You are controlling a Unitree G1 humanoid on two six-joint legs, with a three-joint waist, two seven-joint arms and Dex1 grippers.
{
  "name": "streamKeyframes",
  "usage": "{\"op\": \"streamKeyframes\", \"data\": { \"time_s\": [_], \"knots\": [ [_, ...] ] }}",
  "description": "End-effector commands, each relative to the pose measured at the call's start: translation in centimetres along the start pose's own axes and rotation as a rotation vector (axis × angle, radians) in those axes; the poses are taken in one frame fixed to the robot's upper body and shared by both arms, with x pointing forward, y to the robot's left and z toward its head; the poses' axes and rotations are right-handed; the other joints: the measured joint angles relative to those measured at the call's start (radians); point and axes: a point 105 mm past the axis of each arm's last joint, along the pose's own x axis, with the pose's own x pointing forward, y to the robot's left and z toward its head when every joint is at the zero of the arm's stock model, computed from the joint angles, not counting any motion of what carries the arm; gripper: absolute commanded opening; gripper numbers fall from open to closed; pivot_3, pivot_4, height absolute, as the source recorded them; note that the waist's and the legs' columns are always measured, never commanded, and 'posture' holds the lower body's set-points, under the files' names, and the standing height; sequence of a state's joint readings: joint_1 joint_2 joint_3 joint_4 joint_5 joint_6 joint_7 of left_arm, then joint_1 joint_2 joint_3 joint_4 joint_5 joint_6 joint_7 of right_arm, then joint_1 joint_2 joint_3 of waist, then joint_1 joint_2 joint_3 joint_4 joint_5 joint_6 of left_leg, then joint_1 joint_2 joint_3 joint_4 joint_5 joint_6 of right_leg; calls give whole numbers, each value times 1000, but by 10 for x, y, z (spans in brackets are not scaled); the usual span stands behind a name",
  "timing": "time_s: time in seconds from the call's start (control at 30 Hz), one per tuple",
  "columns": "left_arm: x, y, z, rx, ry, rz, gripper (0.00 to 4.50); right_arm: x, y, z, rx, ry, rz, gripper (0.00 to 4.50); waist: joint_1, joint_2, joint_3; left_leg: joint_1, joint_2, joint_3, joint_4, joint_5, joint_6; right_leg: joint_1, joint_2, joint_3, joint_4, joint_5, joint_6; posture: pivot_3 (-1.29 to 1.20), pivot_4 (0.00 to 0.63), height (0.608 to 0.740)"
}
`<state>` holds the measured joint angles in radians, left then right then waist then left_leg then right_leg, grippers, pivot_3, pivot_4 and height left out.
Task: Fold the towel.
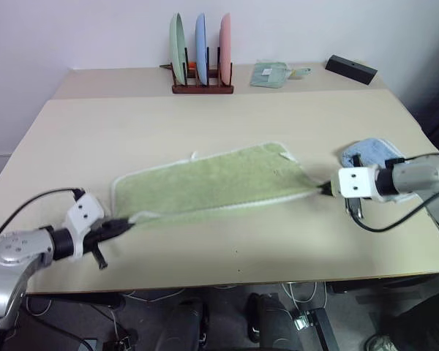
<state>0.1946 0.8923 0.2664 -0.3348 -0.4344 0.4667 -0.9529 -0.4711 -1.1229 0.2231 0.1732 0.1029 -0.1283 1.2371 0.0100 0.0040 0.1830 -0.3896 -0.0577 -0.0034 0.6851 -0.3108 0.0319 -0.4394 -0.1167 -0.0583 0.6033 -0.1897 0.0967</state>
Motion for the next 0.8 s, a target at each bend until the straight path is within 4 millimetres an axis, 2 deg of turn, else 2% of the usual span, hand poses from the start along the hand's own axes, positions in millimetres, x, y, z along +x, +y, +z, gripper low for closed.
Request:
{"op": "streamKeyframes", "data": {
  "time_s": [0.03, 0.1, 0.2, 0.33, 0.47, 0.63, 0.8],
  "knots": [
    [-21, 1, 11, -13, -7, 19, 0, -22, 4, 17, 30, -21, 36, 29, 1, 0, 0, 0, 0, 0, 0, 0, 0, 0, 0, 0, 0, 0, 0, 0, 150, 740],
    [-24, -1, 10, -24, 1, 18, 0, -24, 7, 19, 44, -19, 49, 29, 2, 0, 0, 0, 0, 0, 0, 0, 0, 0, 0, 0, 0, 0, 0, 0, 150, 740],
    [-27, 3, 5, -21, 18, 40, 0, -23, -15, 24, -12, -29, -61, 29, -1, 0, 0, 0, 0, 0, 0, 0, 0, 0, 1, -1, -1, 0, 0, 0, 150, 740],
    [-27, 26, 14, -5, -54, 161, 0, -12, -65, 40, -136, -70, -238, 29, -4, 0, 0, 0, 0, 1, 0, 1, -1, -1, 4, -1, -1, 1, -1, 0, 150, 740],
    [-23, 52, 18, 18, -99, 288, 0, 8, -99, 46, -164, -99, -336, 29, -4, -1, -1, -1, 0, 1, 0, 4, -8, -1, 4, -1, 0, 1, -1, 0, 150, 740],
    [-12, 77, 17, 74, -61, 383, 0, 30, -117, 40, -179, -62, -355, 29, -1, -1, -1, -1, 0, 1, 0, 4, -8, -1, 4, -1, -1, 1, -1, 0, 150, 740],
    [1, 97, 28, 97, -106, 447, 0, 39, -119, 28, -176, -17, -337, 29, -7, -1, 0, -2, -1, 1, -1, 5, -8, -1, 4, -1, -1, 1, -1, 0, 150, 740]
  ]
}}
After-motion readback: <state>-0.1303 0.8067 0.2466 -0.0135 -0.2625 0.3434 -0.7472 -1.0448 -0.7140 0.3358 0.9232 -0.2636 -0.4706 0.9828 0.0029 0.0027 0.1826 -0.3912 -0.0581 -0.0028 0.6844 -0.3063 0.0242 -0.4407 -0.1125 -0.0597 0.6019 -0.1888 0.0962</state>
